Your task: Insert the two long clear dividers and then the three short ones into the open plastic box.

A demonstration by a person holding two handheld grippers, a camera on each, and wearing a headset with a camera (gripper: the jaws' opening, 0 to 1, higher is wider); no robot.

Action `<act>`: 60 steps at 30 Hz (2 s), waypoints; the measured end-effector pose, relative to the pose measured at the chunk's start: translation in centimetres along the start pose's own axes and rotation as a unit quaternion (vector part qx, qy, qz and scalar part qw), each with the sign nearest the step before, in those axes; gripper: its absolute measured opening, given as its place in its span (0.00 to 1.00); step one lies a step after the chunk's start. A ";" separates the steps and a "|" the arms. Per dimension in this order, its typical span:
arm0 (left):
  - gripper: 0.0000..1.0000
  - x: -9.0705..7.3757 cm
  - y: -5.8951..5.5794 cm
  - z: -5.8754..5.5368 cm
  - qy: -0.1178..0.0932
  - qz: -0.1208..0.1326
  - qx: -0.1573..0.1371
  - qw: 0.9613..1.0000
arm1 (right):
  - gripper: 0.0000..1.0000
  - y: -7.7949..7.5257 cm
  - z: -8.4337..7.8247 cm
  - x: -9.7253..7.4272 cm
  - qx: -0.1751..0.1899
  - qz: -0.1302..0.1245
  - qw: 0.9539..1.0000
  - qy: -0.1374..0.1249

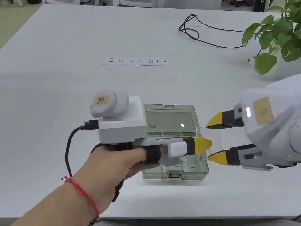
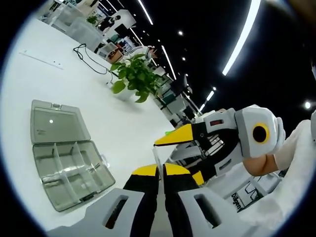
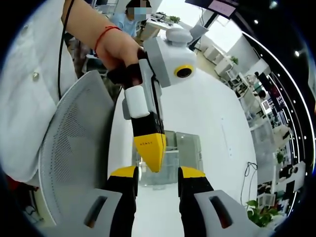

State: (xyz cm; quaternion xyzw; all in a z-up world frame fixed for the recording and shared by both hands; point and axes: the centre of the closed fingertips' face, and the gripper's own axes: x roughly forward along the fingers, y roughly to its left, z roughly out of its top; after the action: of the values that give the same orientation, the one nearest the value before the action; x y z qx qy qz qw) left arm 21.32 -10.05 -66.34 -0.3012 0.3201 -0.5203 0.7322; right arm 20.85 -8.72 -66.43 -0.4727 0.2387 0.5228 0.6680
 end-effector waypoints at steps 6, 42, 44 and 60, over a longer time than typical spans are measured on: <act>0.00 -0.1 0.0 -0.2 0.000 0.004 0.010 1.000 | 0.34 -0.4 0.4 -0.4 0.005 -0.003 1.000 -0.010; 0.00 -2.4 -4.2 -2.2 0.047 -0.108 0.338 0.934 | 0.03 3.2 2.8 -2.8 0.108 0.273 0.949 -0.117; 0.00 -2.4 -4.1 -2.3 0.047 -0.108 0.339 0.933 | 0.03 3.3 2.9 -2.8 0.109 0.274 0.948 -0.117; 0.00 -2.9 -2.9 -2.6 0.048 -0.086 0.340 0.935 | 0.03 3.2 2.4 -2.7 0.110 0.265 0.951 -0.113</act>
State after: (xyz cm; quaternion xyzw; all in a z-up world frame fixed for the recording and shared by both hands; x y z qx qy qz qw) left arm 16.91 -8.38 -65.17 -0.0352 0.1321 -0.6730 0.7269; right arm 16.58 -7.90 -64.42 -0.2536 0.3345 0.7017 0.5756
